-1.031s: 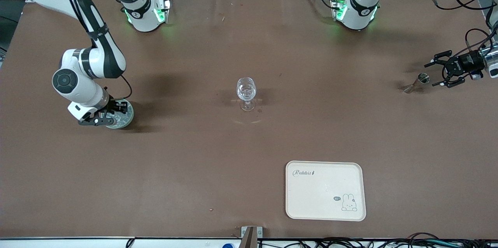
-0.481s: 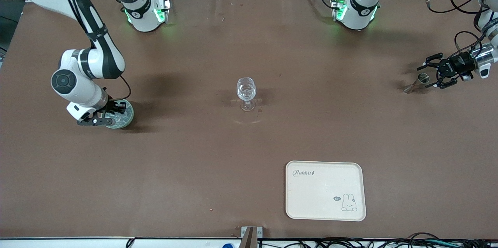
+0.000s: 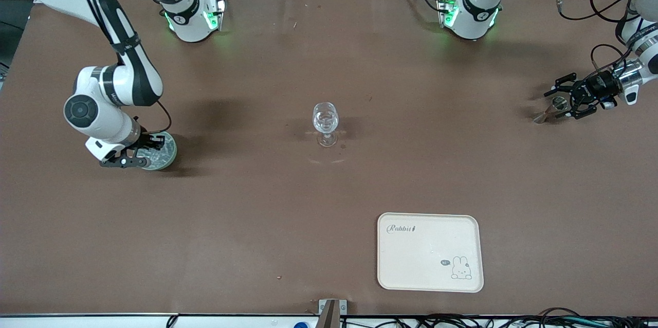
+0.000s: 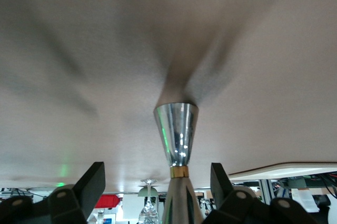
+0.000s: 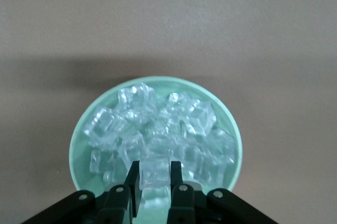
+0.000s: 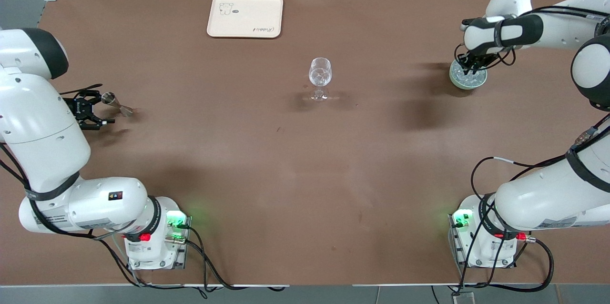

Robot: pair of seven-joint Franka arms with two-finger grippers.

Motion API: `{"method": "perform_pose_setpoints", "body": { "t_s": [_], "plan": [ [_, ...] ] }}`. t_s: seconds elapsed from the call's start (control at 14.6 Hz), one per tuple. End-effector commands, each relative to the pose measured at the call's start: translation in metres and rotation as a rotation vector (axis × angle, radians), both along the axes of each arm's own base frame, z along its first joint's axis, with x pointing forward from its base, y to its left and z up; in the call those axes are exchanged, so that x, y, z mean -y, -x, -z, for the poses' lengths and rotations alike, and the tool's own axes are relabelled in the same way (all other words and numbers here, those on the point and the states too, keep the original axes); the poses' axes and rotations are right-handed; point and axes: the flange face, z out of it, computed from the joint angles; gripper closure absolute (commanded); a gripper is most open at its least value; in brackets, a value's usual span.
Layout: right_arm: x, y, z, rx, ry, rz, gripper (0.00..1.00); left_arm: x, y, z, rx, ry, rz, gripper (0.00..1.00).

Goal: Pour wine and add ice with both arms
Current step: 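Lift the ice cube with the right gripper while the left gripper lifts the jigger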

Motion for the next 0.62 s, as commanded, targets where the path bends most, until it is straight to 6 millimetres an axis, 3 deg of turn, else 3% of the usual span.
{"method": "perform_pose_setpoints", "body": {
  "t_s": [0.0,0.14,0.34,0.55],
  "plan": [
    [0.002,-0.019,-0.048,-0.045,0.015,0.026,0.88,0.007,-0.004,0.004,0.015,0.021,-0.009,0.11],
    [0.001,-0.024,-0.093,-0.039,0.017,0.098,0.99,0.010,-0.007,0.005,0.012,0.025,-0.009,0.12],
    [-0.005,-0.040,-0.156,-0.074,-0.005,0.155,1.00,0.014,-0.013,0.006,0.008,0.038,-0.030,0.18],
    [-0.008,-0.056,-0.222,-0.042,-0.059,0.229,1.00,0.008,-0.013,0.003,0.009,0.034,-0.040,0.48]
  ]
}}
